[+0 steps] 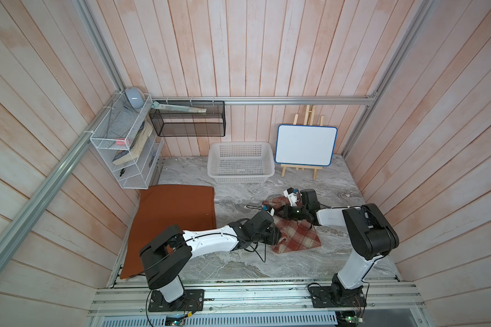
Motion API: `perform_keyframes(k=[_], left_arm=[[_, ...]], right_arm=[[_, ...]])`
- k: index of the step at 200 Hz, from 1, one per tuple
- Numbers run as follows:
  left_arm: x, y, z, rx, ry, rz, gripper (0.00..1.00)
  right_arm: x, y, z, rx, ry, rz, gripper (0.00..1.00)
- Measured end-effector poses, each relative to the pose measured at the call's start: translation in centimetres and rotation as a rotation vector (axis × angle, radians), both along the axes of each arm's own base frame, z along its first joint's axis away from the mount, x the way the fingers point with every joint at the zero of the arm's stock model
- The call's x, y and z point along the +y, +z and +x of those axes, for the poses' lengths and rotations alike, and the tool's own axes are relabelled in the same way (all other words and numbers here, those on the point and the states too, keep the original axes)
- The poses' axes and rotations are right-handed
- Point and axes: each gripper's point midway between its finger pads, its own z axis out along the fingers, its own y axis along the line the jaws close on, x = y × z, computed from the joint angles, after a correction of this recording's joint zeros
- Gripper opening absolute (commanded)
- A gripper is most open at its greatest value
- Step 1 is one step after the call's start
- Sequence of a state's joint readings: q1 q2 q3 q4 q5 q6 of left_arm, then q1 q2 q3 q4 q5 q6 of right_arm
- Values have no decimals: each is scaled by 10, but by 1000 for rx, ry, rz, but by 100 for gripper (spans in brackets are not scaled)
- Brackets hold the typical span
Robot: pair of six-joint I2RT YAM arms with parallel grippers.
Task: Roll up the skirts
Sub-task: Roll the skirt at the center of the board.
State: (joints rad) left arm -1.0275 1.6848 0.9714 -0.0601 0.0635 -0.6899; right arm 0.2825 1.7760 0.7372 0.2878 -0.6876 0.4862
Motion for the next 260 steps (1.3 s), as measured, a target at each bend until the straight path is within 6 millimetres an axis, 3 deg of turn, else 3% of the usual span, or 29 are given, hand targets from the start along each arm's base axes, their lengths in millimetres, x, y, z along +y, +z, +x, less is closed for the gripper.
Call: perform_keyframes(k=[39, 64, 128, 141, 164, 184, 201, 216, 233, 260], left_arm=[[-20, -19, -8, 22, -26, -6, 43], [-30, -32, -11, 29, -42, 3, 43], [-44, -39, -8, 49, -52, 33, 37], [-40, -37, -9, 45, -45, 39, 43], [-14, -20, -13, 14, -4, 69, 75], [13, 2, -11, -10, 61, 56, 80], [34, 11, 3, -11, 135, -1, 88], [52, -2, 16, -1, 205, -29, 90], [62, -25, 16, 38, 237, -45, 90], [58, -42, 24, 83, 258, -116, 90]], right_arm=[[-3, 0, 0, -2, -14, -2, 0], [-5, 0, 0, -3, -20, 0, 0], [-10, -1, 1, -12, -39, 6, 0], [-10, -1, 1, -13, -40, 5, 0], [-11, -1, 0, -14, -42, 4, 0], [-11, -1, 1, -16, -46, 0, 0], [-12, -1, 1, -16, -49, 0, 0], [-12, -1, 0, -15, -49, 0, 0], [-12, -1, 0, -16, -50, -1, 0], [-12, 0, 0, -18, -53, -3, 0]])
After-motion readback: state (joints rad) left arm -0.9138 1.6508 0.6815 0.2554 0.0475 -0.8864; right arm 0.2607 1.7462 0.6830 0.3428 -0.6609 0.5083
